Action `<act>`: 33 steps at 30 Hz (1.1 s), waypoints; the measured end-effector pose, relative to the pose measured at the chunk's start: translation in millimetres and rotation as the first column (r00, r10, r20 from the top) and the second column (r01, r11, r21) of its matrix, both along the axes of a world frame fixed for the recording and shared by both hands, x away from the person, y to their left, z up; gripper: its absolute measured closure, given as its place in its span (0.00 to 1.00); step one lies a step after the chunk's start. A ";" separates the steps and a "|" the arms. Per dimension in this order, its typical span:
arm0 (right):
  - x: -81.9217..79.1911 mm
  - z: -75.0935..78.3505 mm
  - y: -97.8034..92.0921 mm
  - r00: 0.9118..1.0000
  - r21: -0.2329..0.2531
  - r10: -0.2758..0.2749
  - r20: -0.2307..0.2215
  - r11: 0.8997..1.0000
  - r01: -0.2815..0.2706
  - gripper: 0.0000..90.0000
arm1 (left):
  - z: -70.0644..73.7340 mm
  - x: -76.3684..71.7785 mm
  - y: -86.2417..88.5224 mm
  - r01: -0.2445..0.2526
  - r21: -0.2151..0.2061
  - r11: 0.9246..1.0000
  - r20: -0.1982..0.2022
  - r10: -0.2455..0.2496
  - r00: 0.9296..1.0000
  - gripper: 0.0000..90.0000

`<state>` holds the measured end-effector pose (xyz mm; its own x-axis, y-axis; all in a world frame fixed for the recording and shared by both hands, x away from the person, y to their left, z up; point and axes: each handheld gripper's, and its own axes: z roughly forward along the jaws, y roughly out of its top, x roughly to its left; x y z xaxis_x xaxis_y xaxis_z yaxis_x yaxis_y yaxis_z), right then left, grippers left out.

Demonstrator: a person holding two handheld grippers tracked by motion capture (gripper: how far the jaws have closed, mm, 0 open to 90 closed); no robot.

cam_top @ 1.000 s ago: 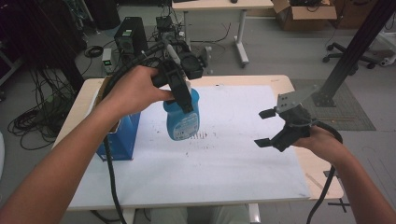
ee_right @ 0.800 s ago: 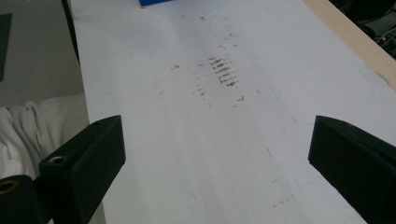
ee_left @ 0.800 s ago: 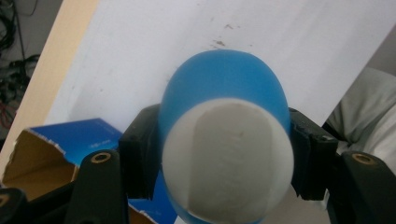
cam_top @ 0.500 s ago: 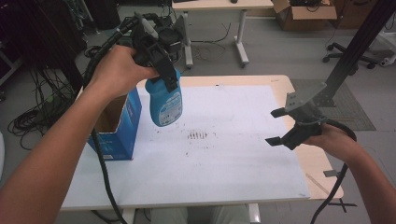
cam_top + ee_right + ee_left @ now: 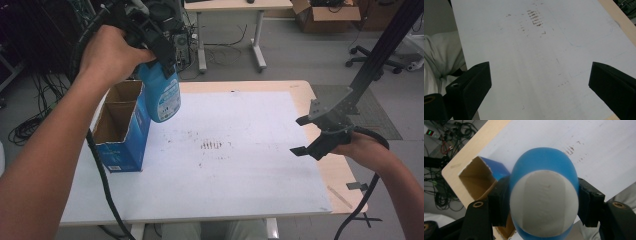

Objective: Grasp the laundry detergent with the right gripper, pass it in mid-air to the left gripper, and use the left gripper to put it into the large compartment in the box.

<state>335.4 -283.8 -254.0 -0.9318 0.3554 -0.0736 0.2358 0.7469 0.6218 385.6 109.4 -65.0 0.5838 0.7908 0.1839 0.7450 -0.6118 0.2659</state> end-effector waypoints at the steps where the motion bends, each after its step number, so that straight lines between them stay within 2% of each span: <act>1: -0.1 0.4 -0.4 1.000 -0.002 -0.001 -0.001 1.000 0.001 0.05 | 1.3 0.1 1.9 -0.013 -0.002 1.000 0.003 0.013 1.000 0.42; 8: -0.9 3.8 -5.0 1.000 -0.011 -0.008 0.007 1.000 0.008 0.05 | 11.7 -0.4 17.1 -0.091 -0.018 0.996 0.001 0.091 0.996 0.42; 11: -1.2 4.6 -7.3 1.000 -0.016 -0.012 0.008 1.000 0.012 0.05 | 18.6 -0.9 25.6 -0.130 -0.023 0.991 0.012 0.130 0.991 0.42; 16: -1.1 5.6 -9.4 1.000 -0.019 -0.013 0.008 1.000 0.013 0.05 | 26.2 -1.2 42.1 -0.177 -0.019 0.984 0.006 0.177 0.984 0.42; 19: -0.6 5.6 -8.9 1.000 -0.021 -0.010 0.009 1.000 0.010 0.05 | 25.9 -1.2 51.2 -0.215 -0.021 0.976 0.002 0.215 0.977 0.42; 28: 1.3 4.2 -2.7 1.000 -0.026 0.007 0.006 1.000 -0.007 0.05 | 21.2 -0.3 75.4 -0.322 -0.043 0.946 -0.010 0.322 0.947 0.42; 33: 2.4 3.6 -0.6 1.000 -0.029 0.015 0.006 0.999 -0.015 0.05 | 19.2 -0.2 87.6 -0.378 -0.057 0.924 -0.008 0.378 0.926 0.42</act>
